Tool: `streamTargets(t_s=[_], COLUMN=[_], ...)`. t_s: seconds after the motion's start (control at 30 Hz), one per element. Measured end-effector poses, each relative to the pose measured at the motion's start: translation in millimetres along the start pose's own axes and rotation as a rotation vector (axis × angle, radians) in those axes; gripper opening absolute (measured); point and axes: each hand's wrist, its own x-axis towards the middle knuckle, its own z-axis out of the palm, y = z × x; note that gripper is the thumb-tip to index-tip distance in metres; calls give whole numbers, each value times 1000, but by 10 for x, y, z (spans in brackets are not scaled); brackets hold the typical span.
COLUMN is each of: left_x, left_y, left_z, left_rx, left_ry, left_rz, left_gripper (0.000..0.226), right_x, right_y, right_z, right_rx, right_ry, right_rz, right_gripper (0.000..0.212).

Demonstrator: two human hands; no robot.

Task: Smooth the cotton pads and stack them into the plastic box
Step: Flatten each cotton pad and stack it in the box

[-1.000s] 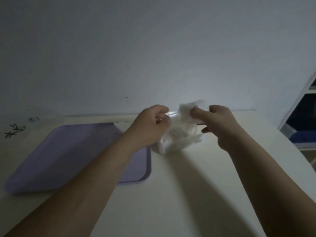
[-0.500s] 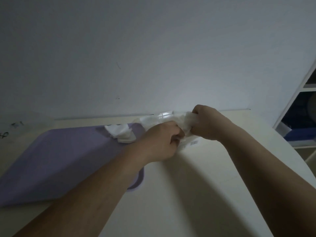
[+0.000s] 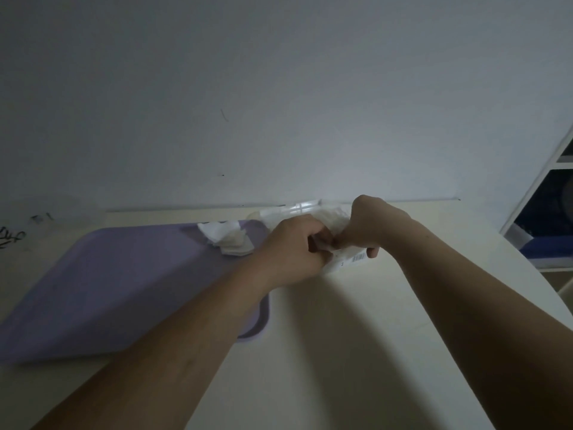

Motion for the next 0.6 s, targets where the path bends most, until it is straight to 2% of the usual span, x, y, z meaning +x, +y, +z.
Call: streamTargets(t_s=[0.17, 0.23, 0.4, 0.6], left_x=[-23, -32, -45, -31], left_y=[29, 32, 47, 17], left_z=[-16, -16, -46, -22], left_rx=[2, -4, 26, 21], left_ry=[43, 34, 15, 26], left_rz=[-7, -22, -9, 13], left_gripper=[18, 17, 19, 20], right_x=[62, 56, 23, -27], right_y=[-15, -22, 51, 84], right_z=[88, 75, -12, 50], right_rx=[-10, -20, 49, 100], right_ry=[22, 14, -73, -7], right_rz=[14, 21, -16, 16], right_gripper=[26, 22, 37, 64])
